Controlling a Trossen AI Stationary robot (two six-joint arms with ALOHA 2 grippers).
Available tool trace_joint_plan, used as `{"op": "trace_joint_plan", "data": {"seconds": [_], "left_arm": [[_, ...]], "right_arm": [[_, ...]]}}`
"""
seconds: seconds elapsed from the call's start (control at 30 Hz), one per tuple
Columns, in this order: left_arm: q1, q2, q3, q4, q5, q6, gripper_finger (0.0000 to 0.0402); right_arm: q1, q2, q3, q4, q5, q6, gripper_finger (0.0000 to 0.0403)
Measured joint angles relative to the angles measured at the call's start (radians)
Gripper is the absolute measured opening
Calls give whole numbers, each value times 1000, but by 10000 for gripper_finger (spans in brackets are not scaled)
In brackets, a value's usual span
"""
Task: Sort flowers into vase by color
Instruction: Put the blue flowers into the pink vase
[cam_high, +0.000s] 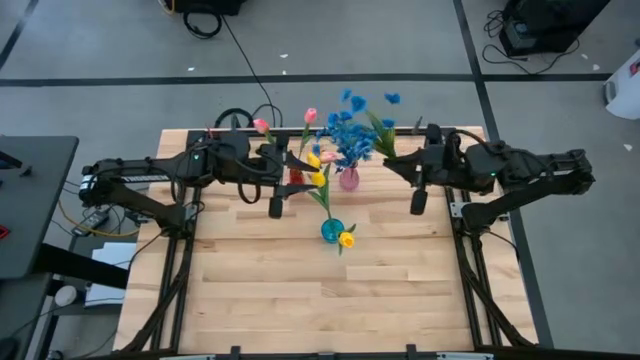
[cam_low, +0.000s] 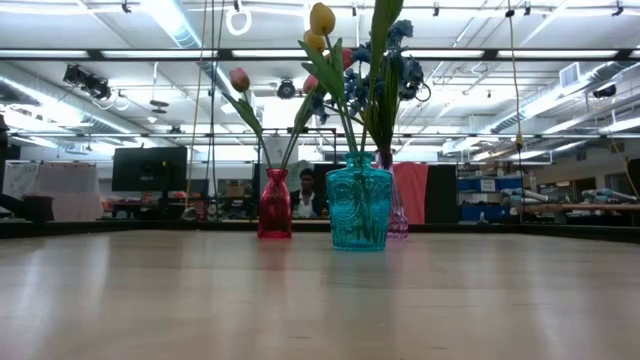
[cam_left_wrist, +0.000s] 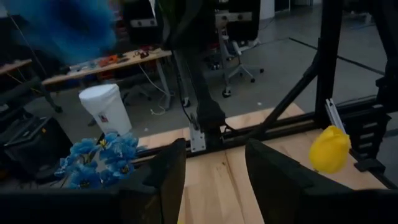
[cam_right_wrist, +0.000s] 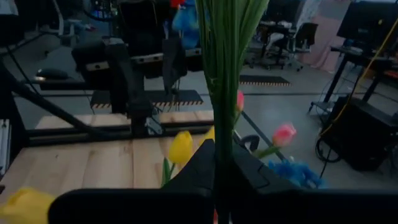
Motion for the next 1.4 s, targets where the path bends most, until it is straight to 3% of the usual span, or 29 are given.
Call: {"op": "trace_joint_plan", "data": {"seconds": [0.17,0.37,0.67,0.93,1.1,1.23,1.4], "left_arm": [[0,-1,-62,24,2,-12,172],[0,-89,-122,35,2,-8,172],[0,-285,-345,188,-15,-53,172],[0,-391,-594,372,-18,-83,172],[1,-399,-709,506,-47,-76,172],[2,-390,-769,591,-99,-74,172],[2,-383,-799,610,-180,-34,172]], "right_arm": [[25,-47,-3,-79,35,48,37],[63,-131,-146,24,78,42,33],[67,-263,-466,376,65,-35,37],[67,-374,-844,928,74,-216,33],[16,-364,-1053,1261,62,-219,36],[-42,-329,-1138,1391,3,-171,37],[-129,-245,-1146,1430,-60,-115,37]]}}
